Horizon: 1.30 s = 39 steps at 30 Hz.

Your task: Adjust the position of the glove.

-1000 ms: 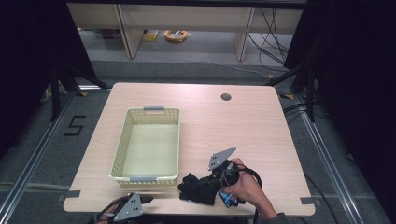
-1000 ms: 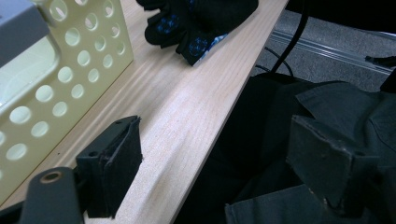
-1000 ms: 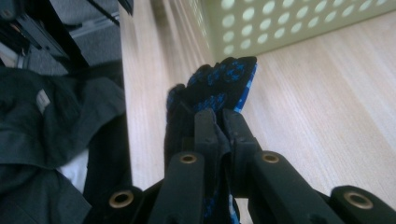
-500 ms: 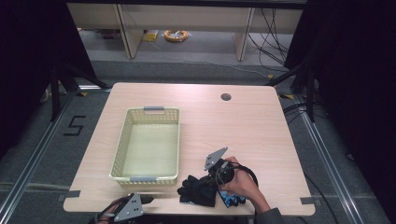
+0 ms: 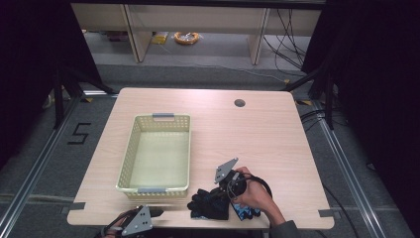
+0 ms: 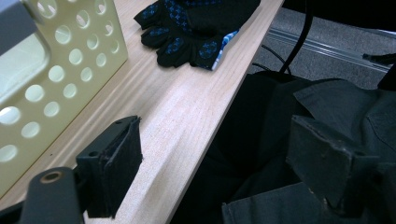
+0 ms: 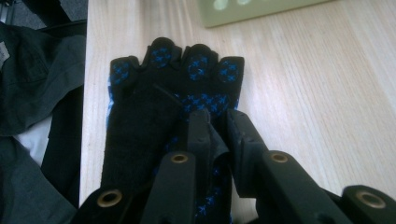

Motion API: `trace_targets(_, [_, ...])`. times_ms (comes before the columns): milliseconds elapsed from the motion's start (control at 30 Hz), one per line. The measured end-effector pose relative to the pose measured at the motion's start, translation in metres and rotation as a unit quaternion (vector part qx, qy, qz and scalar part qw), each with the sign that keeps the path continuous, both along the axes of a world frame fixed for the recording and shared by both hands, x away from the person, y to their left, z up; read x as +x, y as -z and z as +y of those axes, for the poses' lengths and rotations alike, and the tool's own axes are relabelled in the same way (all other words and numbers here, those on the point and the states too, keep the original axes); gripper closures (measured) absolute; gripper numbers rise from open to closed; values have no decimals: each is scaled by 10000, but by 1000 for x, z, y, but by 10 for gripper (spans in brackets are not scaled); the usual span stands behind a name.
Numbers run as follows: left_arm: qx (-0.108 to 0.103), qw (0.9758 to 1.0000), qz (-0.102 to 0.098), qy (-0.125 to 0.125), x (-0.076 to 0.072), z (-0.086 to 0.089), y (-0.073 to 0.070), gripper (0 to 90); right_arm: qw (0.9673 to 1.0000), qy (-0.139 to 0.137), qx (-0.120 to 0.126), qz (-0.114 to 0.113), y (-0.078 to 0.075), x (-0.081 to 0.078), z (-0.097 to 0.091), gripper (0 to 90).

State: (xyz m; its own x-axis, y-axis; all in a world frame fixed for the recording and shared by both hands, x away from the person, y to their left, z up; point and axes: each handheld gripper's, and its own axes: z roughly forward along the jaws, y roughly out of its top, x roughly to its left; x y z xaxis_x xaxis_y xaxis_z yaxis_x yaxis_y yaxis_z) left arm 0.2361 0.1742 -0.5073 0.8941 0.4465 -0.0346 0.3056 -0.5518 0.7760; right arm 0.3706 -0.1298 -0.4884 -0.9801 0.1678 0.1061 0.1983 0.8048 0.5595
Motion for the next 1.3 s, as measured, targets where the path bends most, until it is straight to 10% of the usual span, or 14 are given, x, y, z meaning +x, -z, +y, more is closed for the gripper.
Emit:
trace_targets(233, [-102,9999,71,-20,-1,-1,0,177,10000,38,-56,-16,2,1,5,755])
trace_targets(433, [-171,9998,30,-49,-1,-1,0,177,9952,932,280,-104,-13,1,-11,594])
trace_targets(633, [-181,9998,-17,-96,-3,-1,0,176,9811,1789,659,-317,-32,-5,-35,557])
trace_targets(667, [-63,10000,-39,-53,-2,0,-1,177,9717,2227,610,-490,-39,-12,-46,583])
trace_targets(767, [-67,9999,-116,-66,-1,0,0,176,9658,2425,667,-637,-42,-19,-57,695])
trace_targets(1000, [-80,9999,-51,-51,-1,-1,0,177,9675,2390,441,-695,-42,-42,-76,900])
trace_targets(1300, [-97,9999,-57,-43,-2,-1,0,177,9648,2477,370,-796,-29,-39,-76,900])
